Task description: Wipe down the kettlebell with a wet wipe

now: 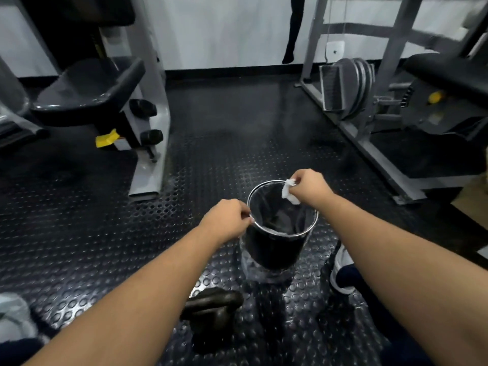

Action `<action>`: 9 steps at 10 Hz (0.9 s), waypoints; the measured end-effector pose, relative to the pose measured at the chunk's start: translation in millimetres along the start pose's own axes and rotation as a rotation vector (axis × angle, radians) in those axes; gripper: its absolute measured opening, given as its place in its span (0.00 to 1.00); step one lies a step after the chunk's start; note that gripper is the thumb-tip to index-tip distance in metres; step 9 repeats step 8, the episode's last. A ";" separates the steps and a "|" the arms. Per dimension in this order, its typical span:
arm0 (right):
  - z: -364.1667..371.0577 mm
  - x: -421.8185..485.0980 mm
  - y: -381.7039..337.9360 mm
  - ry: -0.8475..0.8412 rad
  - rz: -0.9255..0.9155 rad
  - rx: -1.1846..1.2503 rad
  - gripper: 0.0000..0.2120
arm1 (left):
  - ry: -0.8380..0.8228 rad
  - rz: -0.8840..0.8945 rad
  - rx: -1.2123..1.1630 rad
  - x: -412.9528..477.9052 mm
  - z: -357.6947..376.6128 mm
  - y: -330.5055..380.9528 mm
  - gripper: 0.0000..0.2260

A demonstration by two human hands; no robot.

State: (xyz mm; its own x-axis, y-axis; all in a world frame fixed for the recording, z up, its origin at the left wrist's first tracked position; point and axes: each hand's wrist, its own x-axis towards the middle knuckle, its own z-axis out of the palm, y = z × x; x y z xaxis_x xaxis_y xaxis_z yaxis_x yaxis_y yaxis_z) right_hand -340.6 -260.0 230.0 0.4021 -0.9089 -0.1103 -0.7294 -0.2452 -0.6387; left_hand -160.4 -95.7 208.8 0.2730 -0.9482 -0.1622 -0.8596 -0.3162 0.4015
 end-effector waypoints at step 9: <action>57.3 67.8 84.9 -0.054 -0.037 -0.016 0.08 | 0.037 -0.067 -0.139 135.2 66.4 68.3 0.19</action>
